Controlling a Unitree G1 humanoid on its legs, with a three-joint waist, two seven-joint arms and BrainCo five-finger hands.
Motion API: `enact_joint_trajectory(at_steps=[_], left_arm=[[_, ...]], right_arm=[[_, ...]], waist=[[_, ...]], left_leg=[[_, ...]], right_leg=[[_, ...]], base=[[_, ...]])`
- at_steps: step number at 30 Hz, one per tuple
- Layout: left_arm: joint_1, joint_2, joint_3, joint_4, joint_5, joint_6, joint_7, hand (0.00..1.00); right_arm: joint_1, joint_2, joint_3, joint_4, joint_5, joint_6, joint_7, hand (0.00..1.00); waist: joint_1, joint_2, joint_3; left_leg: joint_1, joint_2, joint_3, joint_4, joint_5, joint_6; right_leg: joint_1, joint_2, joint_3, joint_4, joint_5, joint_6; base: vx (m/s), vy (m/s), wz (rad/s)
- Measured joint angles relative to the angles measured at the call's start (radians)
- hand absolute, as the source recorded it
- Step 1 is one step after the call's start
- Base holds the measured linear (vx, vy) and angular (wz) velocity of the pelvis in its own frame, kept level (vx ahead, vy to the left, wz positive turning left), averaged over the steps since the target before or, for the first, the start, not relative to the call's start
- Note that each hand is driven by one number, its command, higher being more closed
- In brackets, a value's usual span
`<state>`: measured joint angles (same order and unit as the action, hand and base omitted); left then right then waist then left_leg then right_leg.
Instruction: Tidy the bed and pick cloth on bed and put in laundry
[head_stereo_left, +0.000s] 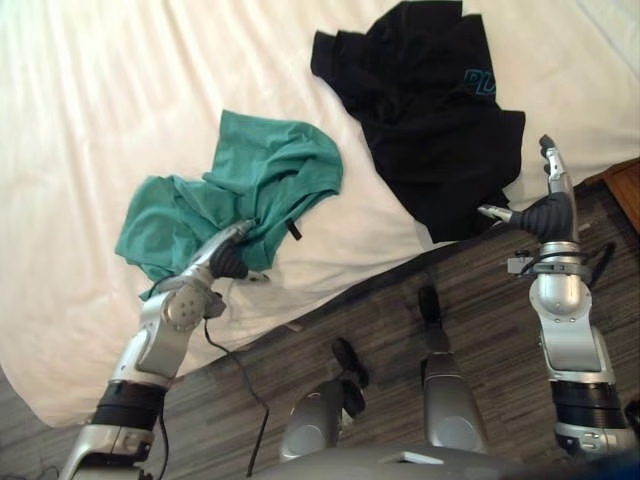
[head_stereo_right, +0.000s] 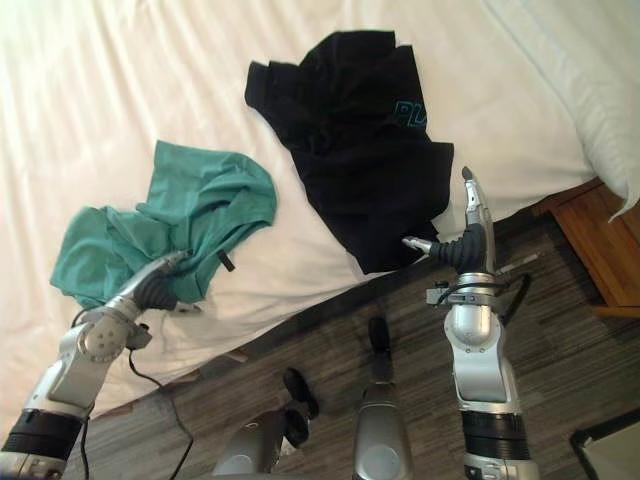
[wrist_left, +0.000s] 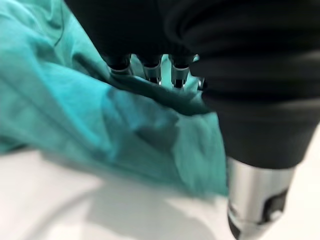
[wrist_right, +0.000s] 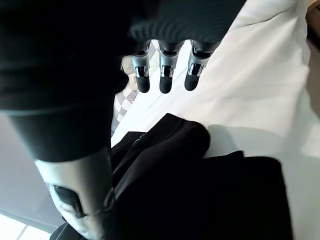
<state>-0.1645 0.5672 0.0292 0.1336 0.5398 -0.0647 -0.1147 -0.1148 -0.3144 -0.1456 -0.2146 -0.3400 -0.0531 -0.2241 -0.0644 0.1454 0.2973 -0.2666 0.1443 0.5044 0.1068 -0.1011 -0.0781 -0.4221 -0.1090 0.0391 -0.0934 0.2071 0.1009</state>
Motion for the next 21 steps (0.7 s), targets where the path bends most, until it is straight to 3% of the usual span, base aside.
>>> enact_joint_trajectory(at_steps=[8, 12, 17, 21], left_arm=[[-0.095, -0.005, 0.049, 0.081, 0.03, 0.0, 0.117, 1.0], [-0.095, -0.029, 0.071, 0.075, 0.023, 0.0, 0.122, 1.0], [-0.066, -0.051, 0.104, 0.022, 0.019, 0.008, 0.121, 1.0], [-0.005, -0.046, 0.11, -0.051, -0.01, 0.009, 0.103, 1.0]], right_arm=[[0.016, 0.002, -0.002, -0.076, 0.014, -0.032, -0.028, 0.0], [0.041, 0.002, -0.016, -0.094, 0.018, -0.042, -0.044, 0.0], [0.047, -0.003, -0.069, -0.104, 0.022, -0.041, -0.057, 0.0], [0.001, -0.083, -0.078, -0.102, 0.02, -0.041, -0.048, 0.0]], waist=[[0.01, -0.025, -0.001], [0.017, -0.03, -0.003], [0.022, -0.062, -0.021], [0.026, -0.077, -0.03]], left_leg=[[-0.052, 0.02, 0.024, 0.004, 0.008, -0.008], [-0.063, 0.025, 0.02, 0.003, 0.009, -0.01], [-0.062, 0.028, 0.008, 0.001, 0.021, -0.014], [-0.062, 0.029, -0.003, 0.001, 0.026, -0.013]], right_leg=[[-0.054, 0.014, -0.002, 0.008, 0.002, -0.001], [-0.058, 0.014, -0.022, 0.008, 0.002, -0.001], [-0.057, 0.016, -0.037, 0.009, 0.002, -0.001], [-0.057, 0.015, -0.047, 0.022, 0.001, -0.002]], base=[[0.02, -0.025, 0.01], [0.01, -0.016, 0.08], [0.02, -0.027, 0.08], [0.0, -0.023, 0.07]])
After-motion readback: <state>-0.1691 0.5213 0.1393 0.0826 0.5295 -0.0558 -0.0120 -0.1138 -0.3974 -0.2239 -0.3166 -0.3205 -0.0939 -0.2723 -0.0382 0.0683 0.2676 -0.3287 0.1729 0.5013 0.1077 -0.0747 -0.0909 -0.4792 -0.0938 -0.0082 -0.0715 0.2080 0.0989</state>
